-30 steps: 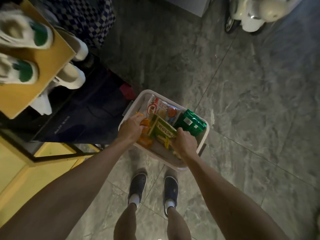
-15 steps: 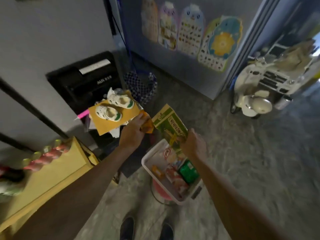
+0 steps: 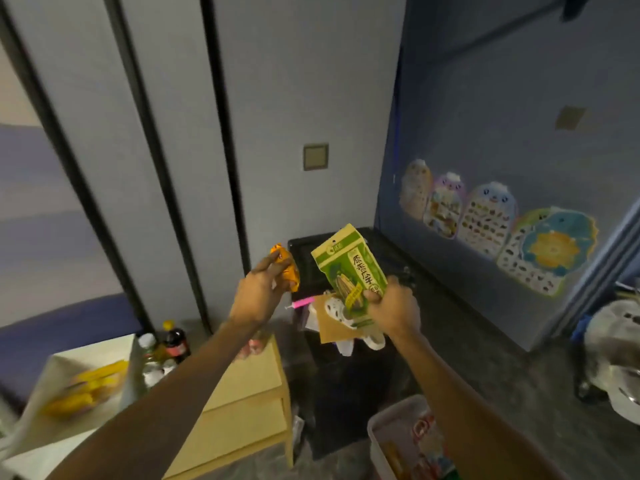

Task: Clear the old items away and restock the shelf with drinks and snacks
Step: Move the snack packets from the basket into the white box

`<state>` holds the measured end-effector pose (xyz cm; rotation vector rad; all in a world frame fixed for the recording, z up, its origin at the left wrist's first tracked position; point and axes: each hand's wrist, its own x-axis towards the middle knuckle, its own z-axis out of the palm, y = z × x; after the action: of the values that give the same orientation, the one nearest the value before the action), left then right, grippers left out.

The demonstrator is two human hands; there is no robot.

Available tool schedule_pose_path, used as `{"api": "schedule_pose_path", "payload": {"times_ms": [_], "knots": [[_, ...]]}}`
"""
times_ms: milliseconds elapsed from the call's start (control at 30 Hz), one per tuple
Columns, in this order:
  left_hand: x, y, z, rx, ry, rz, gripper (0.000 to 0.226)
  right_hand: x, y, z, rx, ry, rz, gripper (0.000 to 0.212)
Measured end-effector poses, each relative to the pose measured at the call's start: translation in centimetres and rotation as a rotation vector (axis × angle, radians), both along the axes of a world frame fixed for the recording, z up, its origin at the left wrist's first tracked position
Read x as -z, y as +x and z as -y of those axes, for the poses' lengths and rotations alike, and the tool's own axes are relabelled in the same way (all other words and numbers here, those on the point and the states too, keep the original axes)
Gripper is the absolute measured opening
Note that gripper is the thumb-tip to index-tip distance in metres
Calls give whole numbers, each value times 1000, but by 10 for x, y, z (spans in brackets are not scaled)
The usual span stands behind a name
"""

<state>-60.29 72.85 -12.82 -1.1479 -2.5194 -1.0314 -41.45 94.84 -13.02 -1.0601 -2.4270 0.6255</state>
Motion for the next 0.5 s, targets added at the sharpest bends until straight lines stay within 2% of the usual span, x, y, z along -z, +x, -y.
{"api": "schedule_pose_path", "payload": {"times_ms": [267, 500], "knots": [[-17, -64, 187, -180, 35, -3, 47, -16, -113, 161, -226, 0, -3, 31], [-4, -98, 324, -353, 82, 57, 42, 9, -202, 285, -393, -76, -6, 35]]}}
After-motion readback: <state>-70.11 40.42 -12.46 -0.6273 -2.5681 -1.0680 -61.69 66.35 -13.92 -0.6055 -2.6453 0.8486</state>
